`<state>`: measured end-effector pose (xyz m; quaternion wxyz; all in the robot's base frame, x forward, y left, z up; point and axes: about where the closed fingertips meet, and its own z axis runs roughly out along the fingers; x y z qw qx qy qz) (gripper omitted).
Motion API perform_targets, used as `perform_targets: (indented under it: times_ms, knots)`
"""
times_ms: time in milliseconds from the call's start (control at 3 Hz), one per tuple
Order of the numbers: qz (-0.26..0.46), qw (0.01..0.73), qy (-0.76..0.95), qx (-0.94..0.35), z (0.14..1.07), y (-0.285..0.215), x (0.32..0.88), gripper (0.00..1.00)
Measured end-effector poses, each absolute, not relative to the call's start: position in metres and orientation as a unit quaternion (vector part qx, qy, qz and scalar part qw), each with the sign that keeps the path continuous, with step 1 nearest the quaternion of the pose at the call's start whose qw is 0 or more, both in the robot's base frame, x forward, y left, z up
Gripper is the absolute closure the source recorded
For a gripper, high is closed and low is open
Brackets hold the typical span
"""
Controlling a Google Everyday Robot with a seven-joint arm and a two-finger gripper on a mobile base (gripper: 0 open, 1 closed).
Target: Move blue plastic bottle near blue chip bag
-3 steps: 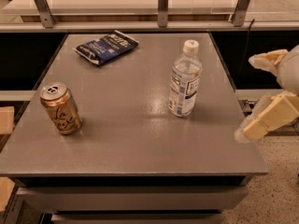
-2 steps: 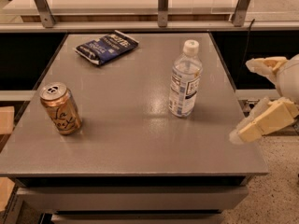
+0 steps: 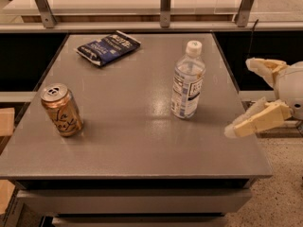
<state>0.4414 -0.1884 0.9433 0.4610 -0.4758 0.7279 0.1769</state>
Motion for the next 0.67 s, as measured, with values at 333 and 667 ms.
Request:
perform_targets:
  times_ms: [333, 667]
  knots:
    - [0.189, 0.479, 0.719, -0.467, 0.9376, -0.1869, 0.4504, 0.00]
    - [0.208, 0.486, 0.709, -0.467, 0.9317, -0.1787, 0.4577, 0.00]
